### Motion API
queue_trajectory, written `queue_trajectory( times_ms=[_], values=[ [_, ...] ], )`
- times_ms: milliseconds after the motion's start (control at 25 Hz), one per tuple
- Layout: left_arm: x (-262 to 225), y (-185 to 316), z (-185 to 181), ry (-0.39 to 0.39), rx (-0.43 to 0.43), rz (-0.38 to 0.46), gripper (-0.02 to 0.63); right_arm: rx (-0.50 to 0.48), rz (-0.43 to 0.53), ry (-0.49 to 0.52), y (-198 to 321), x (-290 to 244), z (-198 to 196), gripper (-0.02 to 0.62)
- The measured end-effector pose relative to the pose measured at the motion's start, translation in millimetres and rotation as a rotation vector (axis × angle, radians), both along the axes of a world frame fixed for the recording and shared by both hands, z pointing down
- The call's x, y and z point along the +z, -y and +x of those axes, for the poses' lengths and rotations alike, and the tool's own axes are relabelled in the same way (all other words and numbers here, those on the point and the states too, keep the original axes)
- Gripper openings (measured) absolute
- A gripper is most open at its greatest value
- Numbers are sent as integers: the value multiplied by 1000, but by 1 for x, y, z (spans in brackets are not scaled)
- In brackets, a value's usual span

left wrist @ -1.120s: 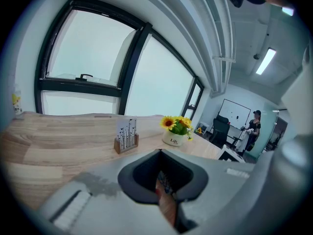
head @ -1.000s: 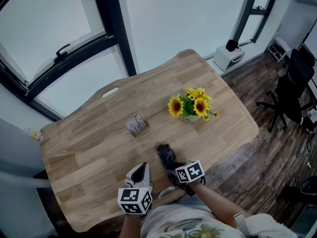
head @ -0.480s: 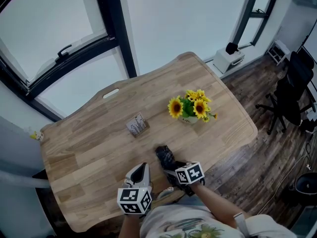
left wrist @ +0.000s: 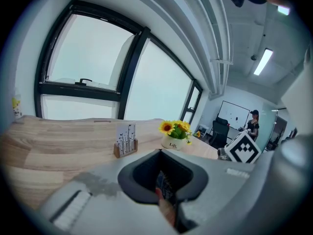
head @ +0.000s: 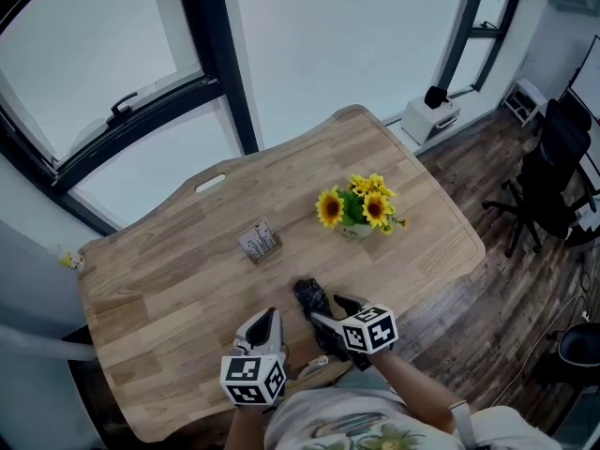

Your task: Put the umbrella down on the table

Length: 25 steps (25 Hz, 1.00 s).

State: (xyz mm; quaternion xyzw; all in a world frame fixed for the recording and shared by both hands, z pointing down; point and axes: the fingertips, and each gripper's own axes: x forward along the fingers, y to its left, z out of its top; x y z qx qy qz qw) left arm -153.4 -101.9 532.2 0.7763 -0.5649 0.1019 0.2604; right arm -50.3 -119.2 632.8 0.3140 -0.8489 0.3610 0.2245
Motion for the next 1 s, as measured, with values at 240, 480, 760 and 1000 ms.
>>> queue_trajectory(
  times_ms=[240,480,760,1000],
  values=[
    [-7,-2,3,3,3,19,0,9,130,67,5,-50,-4,255],
    [-16,-6,10,1,8,38,0,63,288,116,7,-101,1,51],
    [-29,-8,24,7,41,67,0,10,397,157,-7,-140,-4,0],
    [-36,-9,33,2,59,79,0,-12,427,98,-15,-145,-4,-2]
  ],
)
